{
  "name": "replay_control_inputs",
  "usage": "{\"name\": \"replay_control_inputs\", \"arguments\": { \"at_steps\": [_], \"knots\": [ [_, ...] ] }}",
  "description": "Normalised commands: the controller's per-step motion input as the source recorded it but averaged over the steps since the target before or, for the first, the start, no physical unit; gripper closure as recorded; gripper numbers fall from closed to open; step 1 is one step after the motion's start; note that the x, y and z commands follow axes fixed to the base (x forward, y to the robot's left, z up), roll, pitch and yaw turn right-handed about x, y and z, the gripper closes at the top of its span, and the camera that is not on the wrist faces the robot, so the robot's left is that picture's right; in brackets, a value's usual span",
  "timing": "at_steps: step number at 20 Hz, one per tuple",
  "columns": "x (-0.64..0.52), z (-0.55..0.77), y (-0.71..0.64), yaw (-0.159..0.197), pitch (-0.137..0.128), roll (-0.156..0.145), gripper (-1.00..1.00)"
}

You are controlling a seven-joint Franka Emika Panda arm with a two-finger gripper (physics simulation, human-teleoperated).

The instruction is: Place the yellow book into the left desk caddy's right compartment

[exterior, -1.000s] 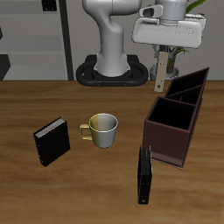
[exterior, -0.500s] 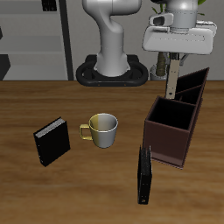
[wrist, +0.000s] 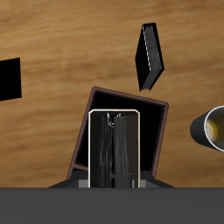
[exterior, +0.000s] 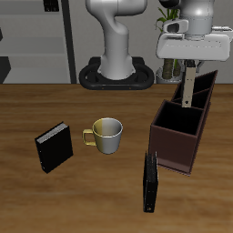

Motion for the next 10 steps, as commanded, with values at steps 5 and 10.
{"name": "replay_control_inputs", "arguments": {
  "at_steps": [5, 10],
  "knots": [
    [0.1, -0.19, 0.0, 0.008, 0.003, -0.006, 1.0],
    [0.1, -0.27, -0.04, 0.004, 0.023, -0.009, 1.0]
  ]
}}
